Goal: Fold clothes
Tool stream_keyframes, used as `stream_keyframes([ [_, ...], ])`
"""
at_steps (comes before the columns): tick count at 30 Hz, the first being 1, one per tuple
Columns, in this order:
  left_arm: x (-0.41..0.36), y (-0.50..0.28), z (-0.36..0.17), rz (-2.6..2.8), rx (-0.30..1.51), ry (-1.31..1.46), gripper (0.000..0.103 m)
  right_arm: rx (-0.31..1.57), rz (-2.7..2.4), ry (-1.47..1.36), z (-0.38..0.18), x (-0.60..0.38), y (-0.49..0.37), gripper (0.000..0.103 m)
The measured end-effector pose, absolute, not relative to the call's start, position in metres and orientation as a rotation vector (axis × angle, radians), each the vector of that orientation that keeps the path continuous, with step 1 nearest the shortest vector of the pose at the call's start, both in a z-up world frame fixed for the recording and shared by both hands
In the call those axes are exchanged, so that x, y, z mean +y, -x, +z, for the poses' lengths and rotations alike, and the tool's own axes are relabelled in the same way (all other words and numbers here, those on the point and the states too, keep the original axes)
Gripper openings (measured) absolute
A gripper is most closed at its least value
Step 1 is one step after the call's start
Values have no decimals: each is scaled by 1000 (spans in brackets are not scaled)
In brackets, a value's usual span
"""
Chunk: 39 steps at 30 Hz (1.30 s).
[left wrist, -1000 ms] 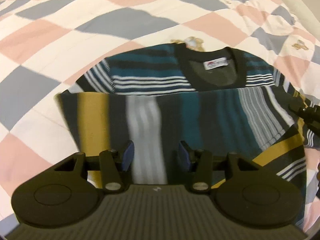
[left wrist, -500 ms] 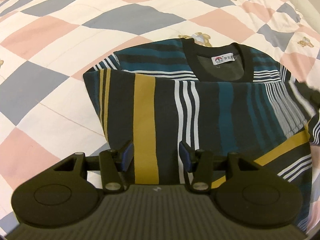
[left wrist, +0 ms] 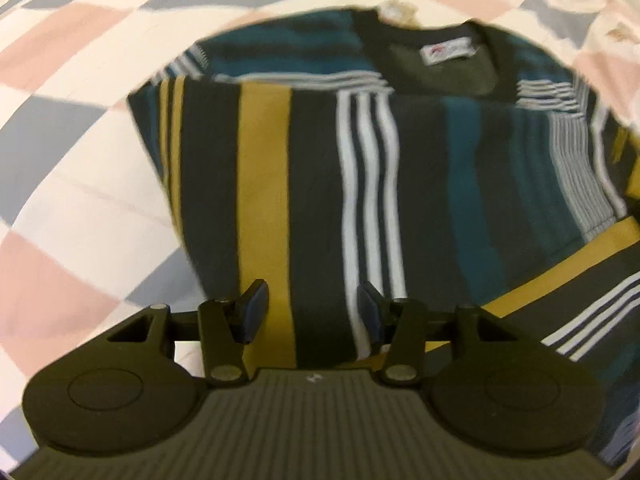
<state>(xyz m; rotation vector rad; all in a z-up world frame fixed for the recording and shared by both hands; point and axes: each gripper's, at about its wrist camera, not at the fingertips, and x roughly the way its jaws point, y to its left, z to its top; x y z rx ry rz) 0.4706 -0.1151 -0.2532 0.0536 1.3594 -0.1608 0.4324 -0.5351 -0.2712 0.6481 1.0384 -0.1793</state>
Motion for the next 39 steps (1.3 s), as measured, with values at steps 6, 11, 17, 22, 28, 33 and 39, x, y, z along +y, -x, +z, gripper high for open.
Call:
stream_keyframes([
  [6, -129, -461, -255, -150, 1364, -91, 48, 925, -116, -667, -250, -539, -424, 17],
  [11, -155, -446, -232, -188, 1344, -70, 48, 1002, -141, -716, -267, -552, -410, 17],
  [17, -215, -419, -209, -304, 1346, -68, 49, 935, -233, -795, -246, -621, -345, 36],
  [22, -269, -394, -189, -414, 1345, -55, 49, 872, -347, -812, -223, -698, -280, 43],
  [28, -353, -387, -181, -556, 1291, -127, 50, 733, -493, -916, -212, -788, -226, 48],
  [33, -405, -397, -175, -605, 1250, -167, 50, 589, -543, -1063, -217, -841, -205, 49],
  [39, -434, -406, -171, -622, 1220, -194, 53, 525, -562, -1187, -238, -877, -218, 50],
])
